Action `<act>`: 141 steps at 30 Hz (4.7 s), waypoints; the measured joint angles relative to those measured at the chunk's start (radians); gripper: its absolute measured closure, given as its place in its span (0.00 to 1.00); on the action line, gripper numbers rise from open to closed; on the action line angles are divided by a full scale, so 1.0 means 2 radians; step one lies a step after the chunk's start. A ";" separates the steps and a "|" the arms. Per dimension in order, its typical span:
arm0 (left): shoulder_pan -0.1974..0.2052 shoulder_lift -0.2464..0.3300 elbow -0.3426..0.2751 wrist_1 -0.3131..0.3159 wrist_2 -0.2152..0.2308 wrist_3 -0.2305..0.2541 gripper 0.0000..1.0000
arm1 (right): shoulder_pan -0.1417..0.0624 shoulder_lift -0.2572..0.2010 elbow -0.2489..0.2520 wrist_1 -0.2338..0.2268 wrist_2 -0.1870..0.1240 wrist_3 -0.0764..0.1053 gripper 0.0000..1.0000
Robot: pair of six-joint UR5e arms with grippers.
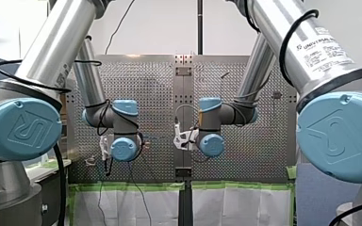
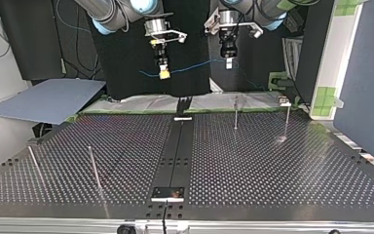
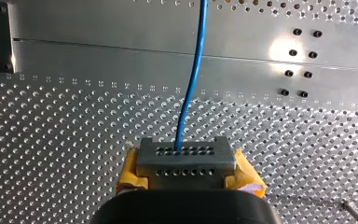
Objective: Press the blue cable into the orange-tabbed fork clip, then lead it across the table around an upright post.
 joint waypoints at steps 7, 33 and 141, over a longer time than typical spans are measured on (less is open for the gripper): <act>0.000 0.000 0.000 0.000 0.000 0.000 1.00 | 0.000 0.000 0.000 0.000 0.000 0.000 1.00; 0.000 0.000 0.000 0.000 0.000 0.000 1.00 | 0.000 0.000 0.000 0.000 0.000 0.000 1.00; 0.129 -0.054 -0.003 -0.001 0.125 -0.079 1.00 | -0.022 0.105 -0.088 0.052 -0.065 0.072 1.00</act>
